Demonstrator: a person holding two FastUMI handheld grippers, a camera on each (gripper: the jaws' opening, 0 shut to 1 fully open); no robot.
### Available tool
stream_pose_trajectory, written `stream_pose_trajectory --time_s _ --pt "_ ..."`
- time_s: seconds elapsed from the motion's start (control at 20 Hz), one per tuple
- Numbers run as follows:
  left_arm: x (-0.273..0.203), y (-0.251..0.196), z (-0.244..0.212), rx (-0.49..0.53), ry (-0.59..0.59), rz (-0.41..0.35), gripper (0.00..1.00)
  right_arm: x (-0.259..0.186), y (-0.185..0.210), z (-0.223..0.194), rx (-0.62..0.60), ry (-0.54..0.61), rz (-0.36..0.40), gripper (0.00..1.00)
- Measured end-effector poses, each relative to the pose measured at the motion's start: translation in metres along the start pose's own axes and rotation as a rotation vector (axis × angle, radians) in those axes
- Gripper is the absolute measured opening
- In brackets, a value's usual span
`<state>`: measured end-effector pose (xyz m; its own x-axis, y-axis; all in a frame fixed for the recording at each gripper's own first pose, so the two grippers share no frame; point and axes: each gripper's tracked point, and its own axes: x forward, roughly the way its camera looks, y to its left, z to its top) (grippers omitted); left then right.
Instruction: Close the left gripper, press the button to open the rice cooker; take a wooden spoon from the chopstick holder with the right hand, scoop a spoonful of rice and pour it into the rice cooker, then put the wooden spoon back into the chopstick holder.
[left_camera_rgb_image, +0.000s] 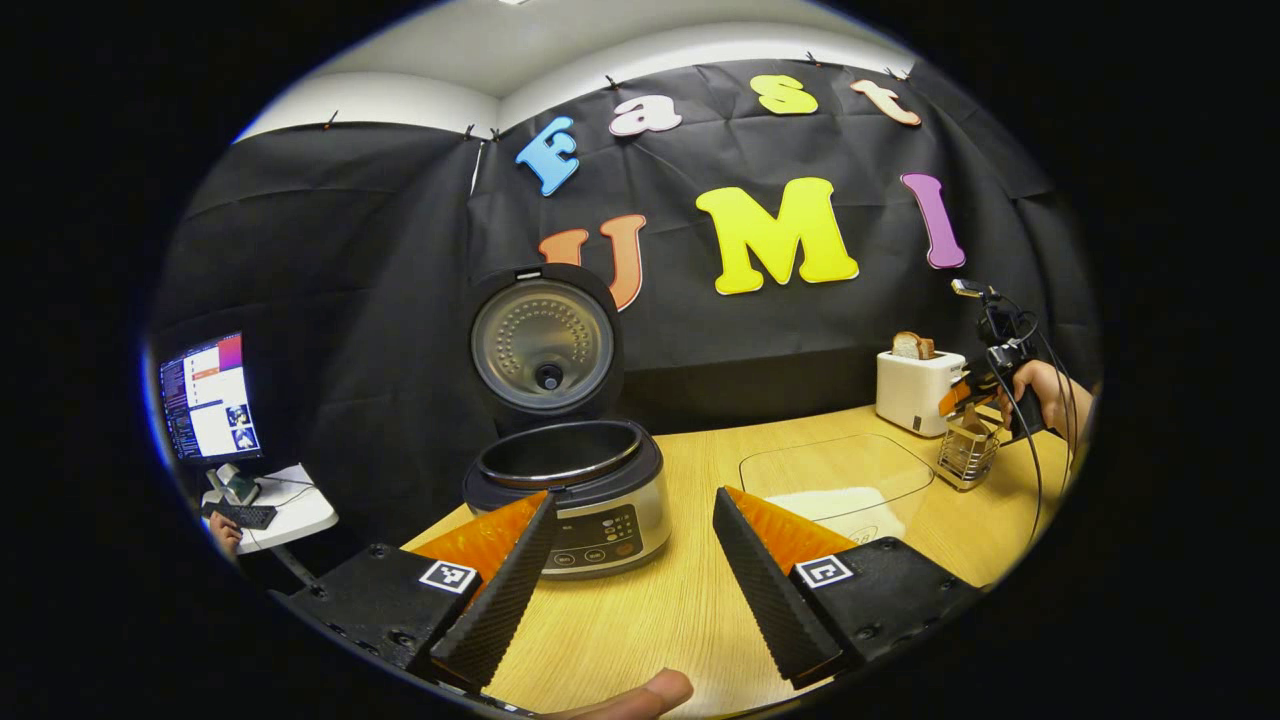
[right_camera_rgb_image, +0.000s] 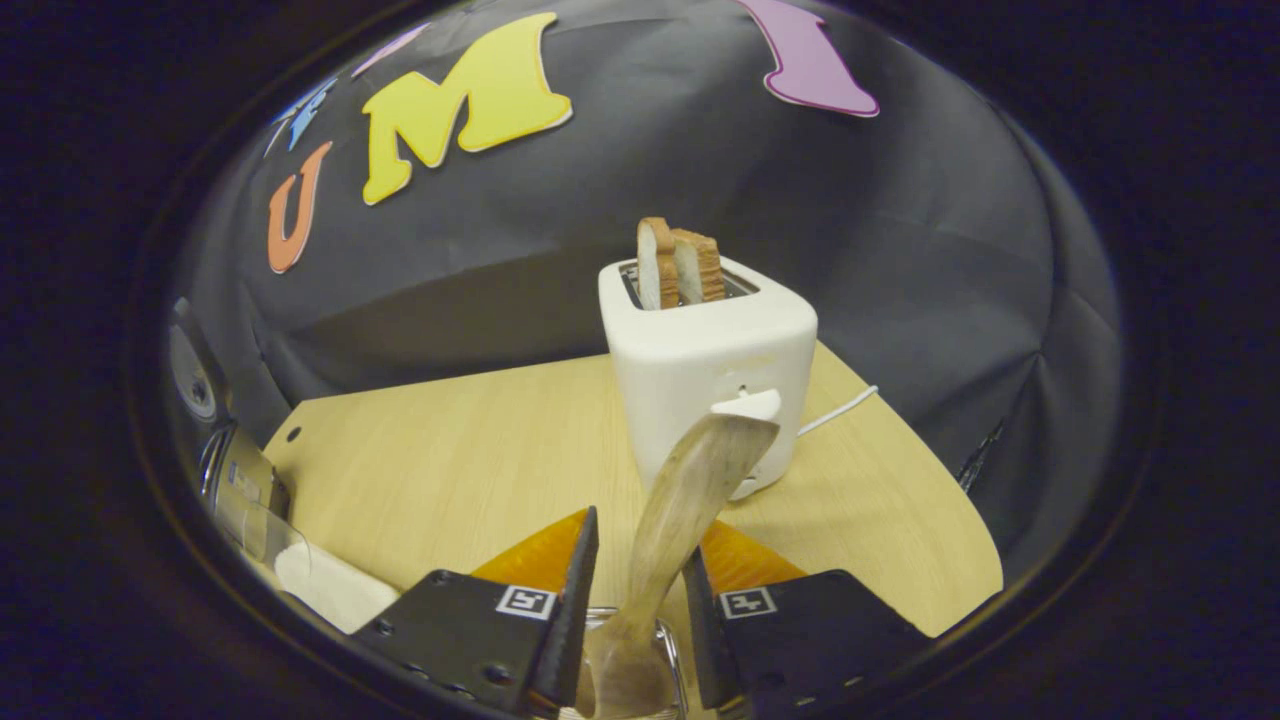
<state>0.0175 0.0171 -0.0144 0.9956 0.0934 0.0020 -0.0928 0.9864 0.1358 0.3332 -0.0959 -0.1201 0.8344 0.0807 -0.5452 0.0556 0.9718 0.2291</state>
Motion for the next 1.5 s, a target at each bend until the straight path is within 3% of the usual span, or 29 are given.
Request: stream_pose_trajectory --time_s 0.2,0.35,0.55,0.9,1.1,1.5 --pt "-0.002 0.003 0.002 -0.003 -0.002 0.012 0.99 -0.001 0.004 0.0 0.017 0.003 0.03 0.19" --pt "-0.004 0.0 0.003 0.004 -0.001 0.004 0.99 -0.008 0.011 0.004 0.041 -0.01 0.071 0.16" --pt "-0.006 0.0 0.006 0.027 -0.012 0.0 0.99 -0.022 0.01 0.008 0.022 -0.072 0.056 0.08" --pt "-0.016 0.013 0.016 -0.001 -0.031 0.015 0.99 -0.066 0.017 0.02 -0.05 -0.158 0.029 0.08" --pt "-0.021 0.026 0.02 -0.03 -0.031 0.025 0.99 -0.101 0.033 0.038 -0.167 -0.239 -0.034 0.07" --pt "-0.026 0.053 0.023 -0.048 -0.031 0.054 0.99 -0.159 0.132 0.057 -0.286 -0.354 0.033 0.07"
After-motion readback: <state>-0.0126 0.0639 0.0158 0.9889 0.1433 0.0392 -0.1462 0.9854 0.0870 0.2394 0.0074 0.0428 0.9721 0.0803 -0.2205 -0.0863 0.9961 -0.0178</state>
